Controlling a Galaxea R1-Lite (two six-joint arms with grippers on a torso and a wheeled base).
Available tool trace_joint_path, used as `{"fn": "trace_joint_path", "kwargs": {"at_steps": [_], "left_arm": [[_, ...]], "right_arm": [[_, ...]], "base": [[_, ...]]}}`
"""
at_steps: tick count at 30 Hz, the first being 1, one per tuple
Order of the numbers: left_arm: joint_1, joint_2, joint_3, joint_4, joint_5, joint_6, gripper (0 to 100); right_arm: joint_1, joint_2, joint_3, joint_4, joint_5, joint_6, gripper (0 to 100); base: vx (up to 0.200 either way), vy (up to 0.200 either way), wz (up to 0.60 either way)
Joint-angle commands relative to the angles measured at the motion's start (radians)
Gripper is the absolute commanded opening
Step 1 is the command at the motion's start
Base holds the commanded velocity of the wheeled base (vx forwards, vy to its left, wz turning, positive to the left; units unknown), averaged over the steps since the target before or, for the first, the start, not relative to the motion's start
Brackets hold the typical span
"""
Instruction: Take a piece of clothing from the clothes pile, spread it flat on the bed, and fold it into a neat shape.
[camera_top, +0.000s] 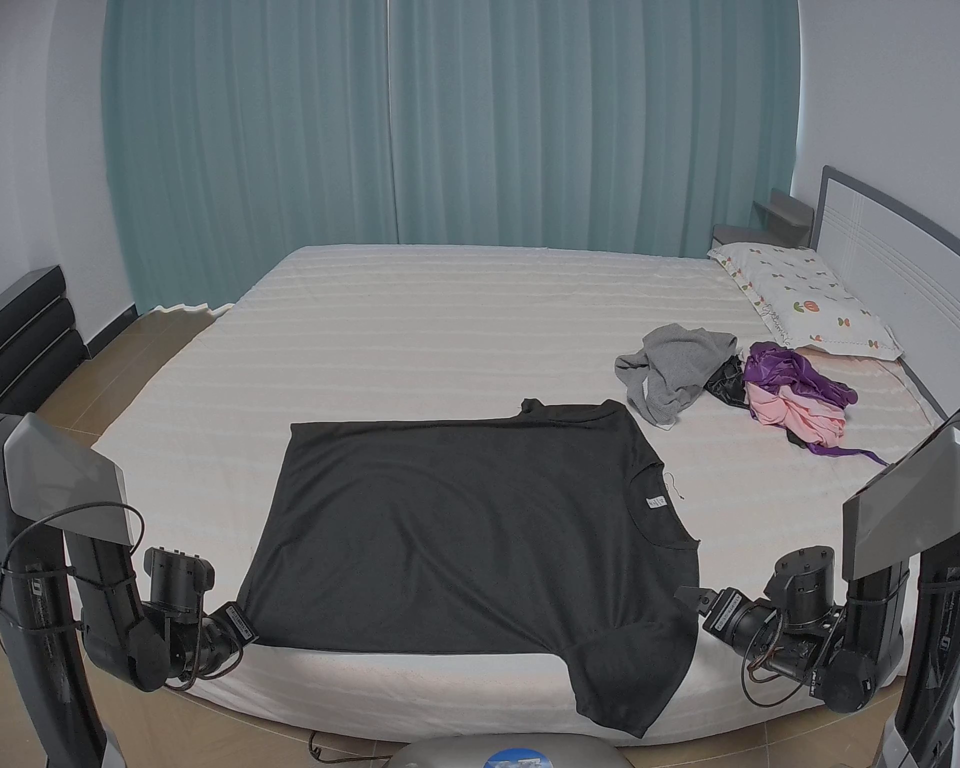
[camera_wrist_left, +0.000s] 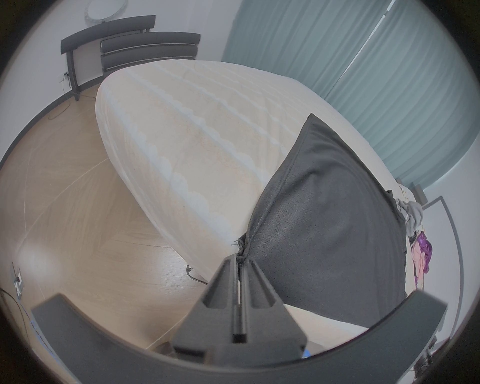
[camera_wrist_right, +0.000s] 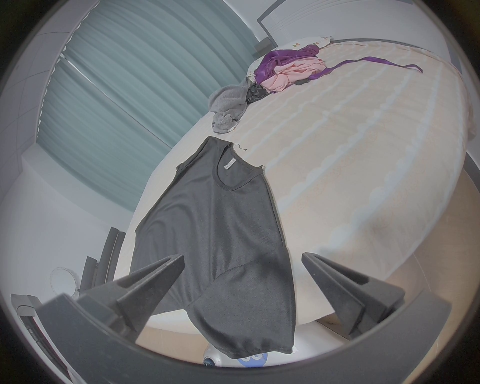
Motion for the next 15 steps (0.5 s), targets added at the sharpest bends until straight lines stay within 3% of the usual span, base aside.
{"fn": "trace_joint_path", "kwargs": {"at_steps": [1,15], "left_arm": [[0.003,-0.016,0.025,0.001,0.001,0.019,0],[0.014,-0.011,0.03,-0.002,0.023,0.049,0]], "right_arm": [[0.0,0.002,0.004,-0.016,0.0,0.0,100],[-0.001,0.039,-0.023,-0.016,0.014,-0.007,100]], "base": [[0.0,0.0,0.0],[0.0,0.0,0.0]]}}
